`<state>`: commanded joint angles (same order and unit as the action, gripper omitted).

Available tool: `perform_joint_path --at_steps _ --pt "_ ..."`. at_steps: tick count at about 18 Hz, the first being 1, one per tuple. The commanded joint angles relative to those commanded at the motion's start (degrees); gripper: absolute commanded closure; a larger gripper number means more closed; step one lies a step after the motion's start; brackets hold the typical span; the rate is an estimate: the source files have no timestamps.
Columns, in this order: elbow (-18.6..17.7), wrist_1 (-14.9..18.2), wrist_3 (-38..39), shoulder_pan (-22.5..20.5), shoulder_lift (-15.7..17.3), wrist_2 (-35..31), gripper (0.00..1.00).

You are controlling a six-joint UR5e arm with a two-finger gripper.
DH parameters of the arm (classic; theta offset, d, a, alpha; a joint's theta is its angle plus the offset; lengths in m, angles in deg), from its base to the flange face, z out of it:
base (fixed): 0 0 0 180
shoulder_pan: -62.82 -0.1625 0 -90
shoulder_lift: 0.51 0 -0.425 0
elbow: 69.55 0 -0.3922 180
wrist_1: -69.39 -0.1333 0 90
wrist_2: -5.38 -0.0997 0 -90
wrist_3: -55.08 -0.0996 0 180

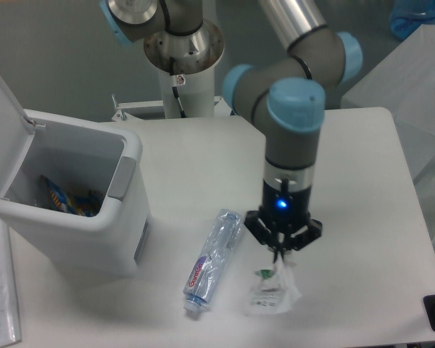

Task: Place the trash in the trash can
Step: 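Lift the bag and carry it over the open white trash bin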

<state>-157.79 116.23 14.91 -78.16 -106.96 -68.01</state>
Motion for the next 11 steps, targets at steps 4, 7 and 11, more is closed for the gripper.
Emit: perform_joint_path --at_steps 4,7,11 --pt "0.0 0.0 3.3 3.3 3.4 0.0 1.0" --pt "-0.7 0.0 4.3 5.2 6.1 0.1 1.0" --pt "-5.3 0.0 4.2 6.1 12.3 2.9 1.0"
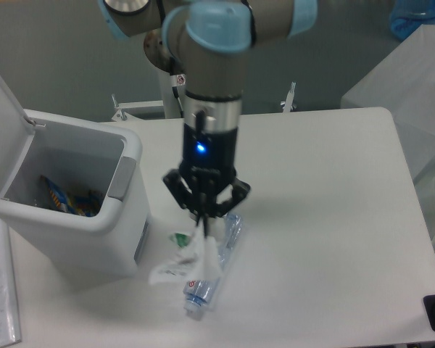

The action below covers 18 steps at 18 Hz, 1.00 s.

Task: Place the trash in the trash can
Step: 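Lift the bag and carry it over the open white trash bin, then open the gripper to drop the bag into the bin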

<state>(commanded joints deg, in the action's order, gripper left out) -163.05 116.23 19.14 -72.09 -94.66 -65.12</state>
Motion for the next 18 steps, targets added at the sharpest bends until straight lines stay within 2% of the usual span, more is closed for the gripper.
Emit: perform_joint_path --at_steps 3,5,11,14,16,18 --pt "-4.7 0.0 -0.3 0.0 5.0 2.6 1.0" --pt "-6.4 0.0 -0.5 0.3 7.0 3.1 1.0" --pt "-6.6 0.1 -0.1 5.2 8.6 3.2 1.0" --pt "-6.7 0.1 -0.4 7.5 8.5 3.2 0.9" --pt "-7.2 0.1 -0.3 8.3 8.7 3.3 0.87" --pt "-7.4 0.1 -0.2 9.2 8.7 3.3 0.76"
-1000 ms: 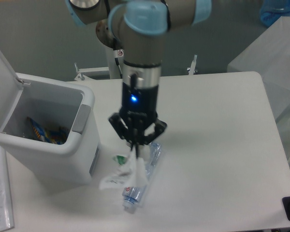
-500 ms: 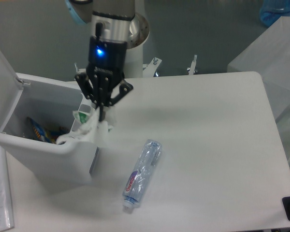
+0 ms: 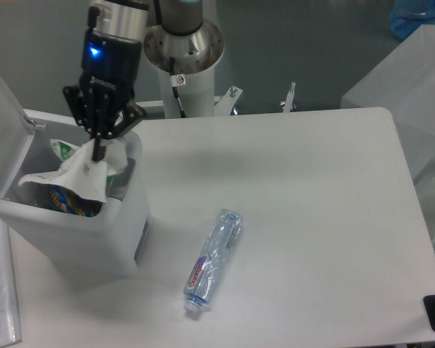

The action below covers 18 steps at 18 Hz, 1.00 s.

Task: Place the trash in the trash can
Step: 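Open the gripper to drop the bag into the bin, then move the gripper over the red-labelled water bottle and lower it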

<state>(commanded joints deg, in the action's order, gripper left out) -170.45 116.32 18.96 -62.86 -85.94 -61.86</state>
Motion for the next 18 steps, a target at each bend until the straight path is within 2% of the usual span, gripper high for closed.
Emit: perform_joint_path --at_steps 1,2,4,5,10,12,14,18 --pt "0.0 0.0 0.0 0.3 0.0 0.0 0.63" --pt "0.0 0.0 -0.1 0.3 0.0 0.1 0.43" --pt "0.0 0.0 -0.2 0.4 0.0 0.6 0.1" --pt "0.0 0.0 -0.2 0.4 -0.1 0.5 0.0" --pt "0.4 -0.1 0.1 0.1 -0.1 0.6 0.0" --pt "1.4 -0.2 0.3 -1.5 -0.6 0.6 0.0" --pt "2.7 -0.1 1.3 -4.9 -1.7 0.7 0.0" --pt "5.4 -0.2 4.3 -12.4 -7.6 2.3 0.0"
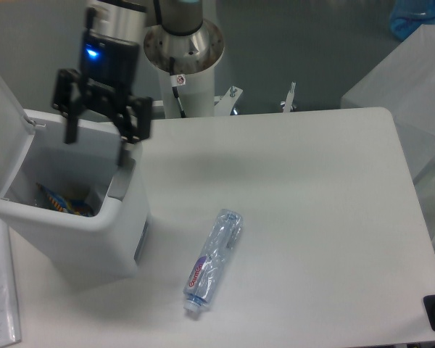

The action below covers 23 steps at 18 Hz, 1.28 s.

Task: Place the trash in the trash can
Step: 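Move the gripper over the red-labelled water bottle and lower it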

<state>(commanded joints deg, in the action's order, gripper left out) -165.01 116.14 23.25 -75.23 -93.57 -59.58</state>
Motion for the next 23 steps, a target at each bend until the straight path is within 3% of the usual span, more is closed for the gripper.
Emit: perform_joint_path --at_steps 4,7,10,13,18,23 --pt "5.2 0.1 3.1 -7.0 -7.6 5.3 0.0" --pt "9.3 0.3 3.1 -7.1 -14.1 4.8 0.0" --pt "11.3 1.1 2.9 -6.9 -20.0 2.6 0.0" --pt "14.1 2.3 2.8 -4.1 -25.1 -1.6 0.0" --pt "18.6 9.1 2.4 -1.0 -30.6 -5.5 0.0" --pt "19.6 14.7 0.0 0.9 -33.5 -6.9 0.0"
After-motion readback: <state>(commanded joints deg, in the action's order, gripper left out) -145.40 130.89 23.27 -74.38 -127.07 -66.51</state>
